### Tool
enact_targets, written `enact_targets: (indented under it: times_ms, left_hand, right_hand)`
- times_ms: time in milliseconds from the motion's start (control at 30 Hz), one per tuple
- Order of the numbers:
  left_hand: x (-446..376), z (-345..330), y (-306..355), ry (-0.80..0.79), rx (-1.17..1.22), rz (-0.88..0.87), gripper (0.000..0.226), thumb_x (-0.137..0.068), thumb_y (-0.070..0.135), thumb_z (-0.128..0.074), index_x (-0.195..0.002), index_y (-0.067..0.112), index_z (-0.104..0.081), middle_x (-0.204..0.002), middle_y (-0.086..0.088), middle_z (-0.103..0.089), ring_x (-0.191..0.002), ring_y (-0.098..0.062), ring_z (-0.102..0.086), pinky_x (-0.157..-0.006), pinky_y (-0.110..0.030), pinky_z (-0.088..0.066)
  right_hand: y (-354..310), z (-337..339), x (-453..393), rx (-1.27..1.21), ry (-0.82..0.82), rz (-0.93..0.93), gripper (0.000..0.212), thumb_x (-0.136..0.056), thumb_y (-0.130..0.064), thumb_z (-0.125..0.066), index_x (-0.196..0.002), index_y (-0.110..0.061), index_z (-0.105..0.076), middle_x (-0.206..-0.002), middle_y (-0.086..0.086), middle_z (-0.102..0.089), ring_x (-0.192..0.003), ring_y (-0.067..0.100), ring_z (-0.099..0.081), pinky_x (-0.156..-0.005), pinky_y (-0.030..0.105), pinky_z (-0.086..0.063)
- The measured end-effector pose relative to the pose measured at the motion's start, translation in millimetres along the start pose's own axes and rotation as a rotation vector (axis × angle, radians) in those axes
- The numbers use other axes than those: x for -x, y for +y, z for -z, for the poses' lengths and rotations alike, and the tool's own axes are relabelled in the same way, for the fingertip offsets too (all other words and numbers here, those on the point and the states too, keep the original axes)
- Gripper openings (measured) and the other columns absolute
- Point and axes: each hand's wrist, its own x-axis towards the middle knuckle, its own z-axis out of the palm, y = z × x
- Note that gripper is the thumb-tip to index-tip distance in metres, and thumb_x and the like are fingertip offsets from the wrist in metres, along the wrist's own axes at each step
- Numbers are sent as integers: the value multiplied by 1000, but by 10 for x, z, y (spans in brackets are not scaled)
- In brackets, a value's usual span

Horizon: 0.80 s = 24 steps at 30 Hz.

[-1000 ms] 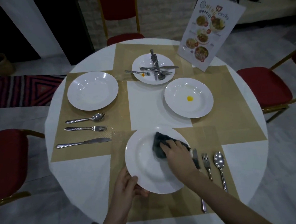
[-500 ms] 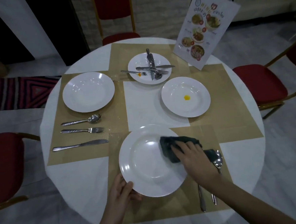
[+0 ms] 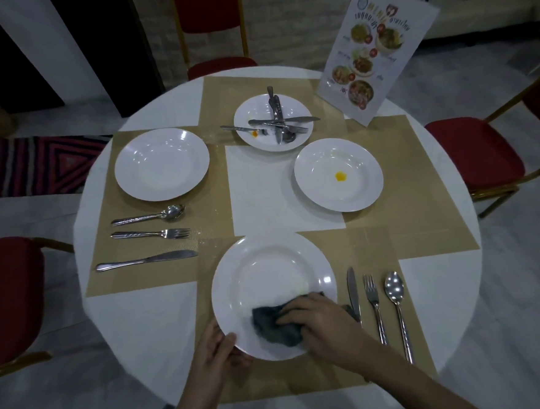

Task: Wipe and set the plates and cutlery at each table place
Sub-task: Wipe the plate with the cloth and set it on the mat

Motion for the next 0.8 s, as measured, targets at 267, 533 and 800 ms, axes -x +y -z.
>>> enact_targets:
  times_ms: [267,533,800]
  left_hand:
    - [105,58,-254,-1,-26,78,33,-95,0,-50,-126,11,-52,-93,-19,-72,-72,-29,-67,-58,-34,-57]
    - [79,-70,-160,218,-473,26,24,-83,19,-71,-101,10,-58,-88,-10,-70,-76,-28,-69,-62,-30,-51]
    - [150,-844,180,235,-684,-239,22,-89,6,-60,-85,27,-57,-78,3,-67,-73,-11,-64,-67,-30,-50]
  right_hand:
    - [234,389,431,-859,509,-769,35,-95,-3,-49,-106,-29,-69,-97,0,-71,-96,21,-65,-88,42,-55]
    - [387,420,614,-1474,637,-875,34,-93,-26,-60,-126,-21,-61,-119,9,-69,-111,29,-65,-98,47,-50]
    - [594,680,993,-1475,637,-889,38,-95,-36,-54,-128,-19,-60,-116,8,-71,-108,30,-66,-94,48,-53]
